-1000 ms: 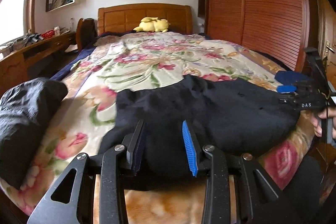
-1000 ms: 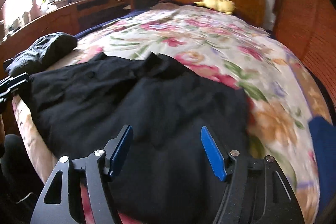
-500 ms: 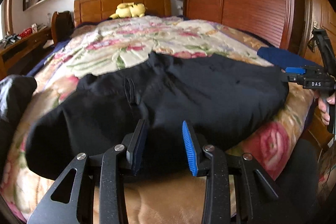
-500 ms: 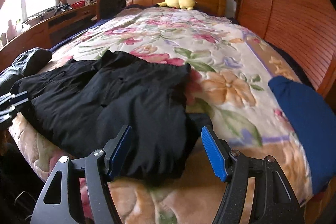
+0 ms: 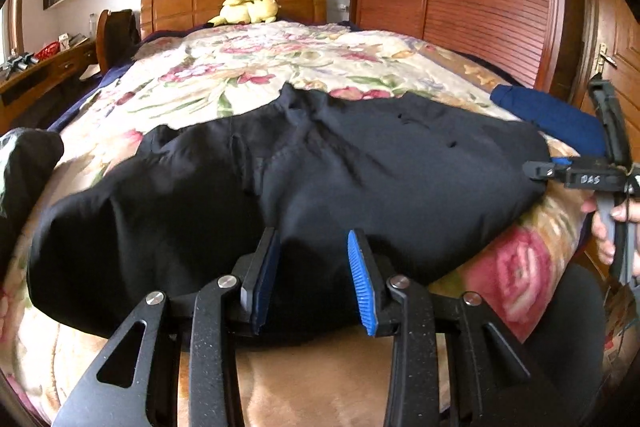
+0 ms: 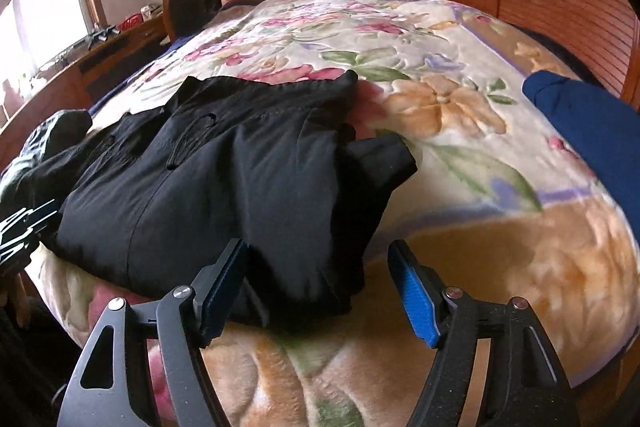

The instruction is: Fold large clothes

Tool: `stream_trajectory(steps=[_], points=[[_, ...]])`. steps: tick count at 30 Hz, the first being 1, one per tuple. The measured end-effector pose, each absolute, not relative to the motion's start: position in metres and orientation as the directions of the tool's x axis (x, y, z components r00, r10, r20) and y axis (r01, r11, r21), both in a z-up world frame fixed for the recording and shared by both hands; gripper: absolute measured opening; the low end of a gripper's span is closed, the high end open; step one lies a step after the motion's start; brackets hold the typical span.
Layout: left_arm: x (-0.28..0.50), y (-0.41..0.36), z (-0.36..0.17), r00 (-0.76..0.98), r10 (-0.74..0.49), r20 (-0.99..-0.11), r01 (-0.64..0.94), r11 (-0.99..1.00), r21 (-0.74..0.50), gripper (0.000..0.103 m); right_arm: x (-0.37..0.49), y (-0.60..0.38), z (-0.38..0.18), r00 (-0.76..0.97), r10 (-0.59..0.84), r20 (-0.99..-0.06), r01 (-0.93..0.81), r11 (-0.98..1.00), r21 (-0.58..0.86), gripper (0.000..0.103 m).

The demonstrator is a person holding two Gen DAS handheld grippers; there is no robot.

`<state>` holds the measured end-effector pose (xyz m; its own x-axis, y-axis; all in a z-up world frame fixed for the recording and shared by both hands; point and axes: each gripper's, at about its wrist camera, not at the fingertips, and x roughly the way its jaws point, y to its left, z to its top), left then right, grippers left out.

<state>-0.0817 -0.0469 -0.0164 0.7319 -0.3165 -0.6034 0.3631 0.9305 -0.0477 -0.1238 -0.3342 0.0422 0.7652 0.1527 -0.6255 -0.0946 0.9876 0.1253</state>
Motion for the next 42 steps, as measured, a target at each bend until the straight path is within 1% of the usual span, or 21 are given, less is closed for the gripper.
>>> stream_trajectory(steps=[3, 8, 13, 16, 17, 18, 19, 21, 22, 23, 24, 29, 35, 36, 37, 38, 39, 40, 41, 42], points=[[-0.086, -0.056, -0.011, 0.736, -0.334, -0.589, 0.387, 0.921, -0.039, 0.037, -0.118, -0.33, 0.036, 0.755, 0.171, -0.633, -0.097, 0.984, 0.15, 0.075], [-0.084, -0.068, -0.014, 0.719, -0.355, -0.597, 0.415, 0.909, -0.041, 0.037, -0.114, -0.323, 0.032, 0.753, 0.172, -0.635, -0.098, 0.984, 0.151, 0.075], [-0.081, -0.074, -0.023, 0.703, -0.359, -0.614, 0.426, 0.904, -0.041, 0.037, -0.106, -0.328, 0.021, 0.728, 0.231, -0.646, -0.09, 0.966, 0.243, 0.075], [-0.078, -0.074, -0.028, 0.699, -0.358, -0.619, 0.422, 0.905, -0.047, 0.037, -0.105, -0.328, 0.021, 0.729, 0.237, -0.642, -0.099, 0.965, 0.243, 0.074], [-0.077, -0.074, -0.029, 0.7, -0.356, -0.619, 0.421, 0.906, -0.045, 0.037, -0.105, -0.326, 0.021, 0.73, 0.239, -0.641, -0.103, 0.965, 0.243, 0.072], [-0.077, -0.075, -0.03, 0.702, -0.353, -0.619, 0.42, 0.907, -0.04, 0.037, -0.105, -0.324, 0.021, 0.728, 0.25, -0.639, -0.115, 0.962, 0.246, 0.066], [-0.077, -0.075, -0.032, 0.703, -0.35, -0.619, 0.418, 0.907, -0.038, 0.037, -0.105, -0.323, 0.021, 0.728, 0.249, -0.639, -0.117, 0.963, 0.242, 0.065], [-0.077, -0.076, -0.034, 0.703, -0.349, -0.619, 0.416, 0.908, -0.04, 0.037, -0.104, -0.319, 0.022, 0.728, 0.264, -0.633, -0.135, 0.96, 0.245, 0.05], [-0.078, -0.075, -0.034, 0.703, -0.351, -0.619, 0.416, 0.908, -0.041, 0.037, -0.104, -0.318, 0.022, 0.726, 0.277, -0.63, -0.146, 0.957, 0.252, 0.044], [-0.078, -0.075, -0.034, 0.703, -0.352, -0.619, 0.417, 0.908, -0.043, 0.037, -0.105, -0.318, 0.023, 0.728, 0.293, -0.62, -0.161, 0.952, 0.26, 0.03], [-0.077, -0.075, -0.034, 0.7, -0.351, -0.621, 0.418, 0.908, -0.042, 0.037, -0.107, -0.318, 0.026, 0.74, 0.299, -0.603, -0.175, 0.95, 0.257, 0.026], [-0.079, -0.07, -0.024, 0.709, -0.336, -0.62, 0.402, 0.915, -0.036, 0.037, -0.113, -0.311, 0.043, 0.783, 0.27, -0.561, -0.193, 0.962, 0.194, 0.022], [-0.088, -0.043, 0.005, 0.766, -0.325, -0.554, 0.369, 0.929, -0.036, 0.038, -0.117, -0.308, 0.063, 0.821, 0.276, -0.5, -0.222, 0.961, 0.166, 0.021], [-0.09, -0.036, 0.012, 0.781, -0.315, -0.539, 0.357, 0.934, -0.027, 0.041, -0.117, -0.306, 0.066, 0.827, 0.273, -0.491, -0.226, 0.962, 0.155, 0.021], [-0.09, -0.033, 0.015, 0.789, -0.307, -0.532, 0.349, 0.937, -0.022, 0.048, -0.117, -0.304, 0.07, 0.831, 0.273, -0.485, -0.23, 0.962, 0.147, 0.021], [-0.092, -0.027, 0.021, 0.805, -0.293, -0.516, 0.333, 0.943, -0.014, 0.052, -0.118, -0.304, 0.072, 0.834, 0.275, -0.478, -0.235, 0.961, 0.142, 0.021], [-0.094, -0.022, 0.023, 0.813, -0.286, -0.506, 0.325, 0.946, -0.012, 0.061, -0.118, -0.301, 0.074, 0.838, 0.277, -0.47, -0.24, 0.961, 0.139, 0.021], [-0.094, -0.017, 0.027, 0.824, -0.279, -0.493, 0.313, 0.95, -0.013, 0.066, -0.117, -0.3, 0.076, 0.841, 0.28, -0.464, -0.246, 0.96, 0.135, 0.021], [-0.095, -0.011, 0.031, 0.833, -0.271, -0.482, 0.301, 0.954, -0.018, 0.068, -0.117, -0.298, 0.077, 0.842, 0.282, -0.46, -0.25, 0.96, 0.129, 0.021], [-0.096, -0.007, 0.034, 0.839, -0.268, -0.474, 0.293, 0.956, -0.022, 0.072, -0.117, -0.297, 0.077, 0.844, 0.283, -0.455, -0.254, 0.959, 0.126, 0.021]])
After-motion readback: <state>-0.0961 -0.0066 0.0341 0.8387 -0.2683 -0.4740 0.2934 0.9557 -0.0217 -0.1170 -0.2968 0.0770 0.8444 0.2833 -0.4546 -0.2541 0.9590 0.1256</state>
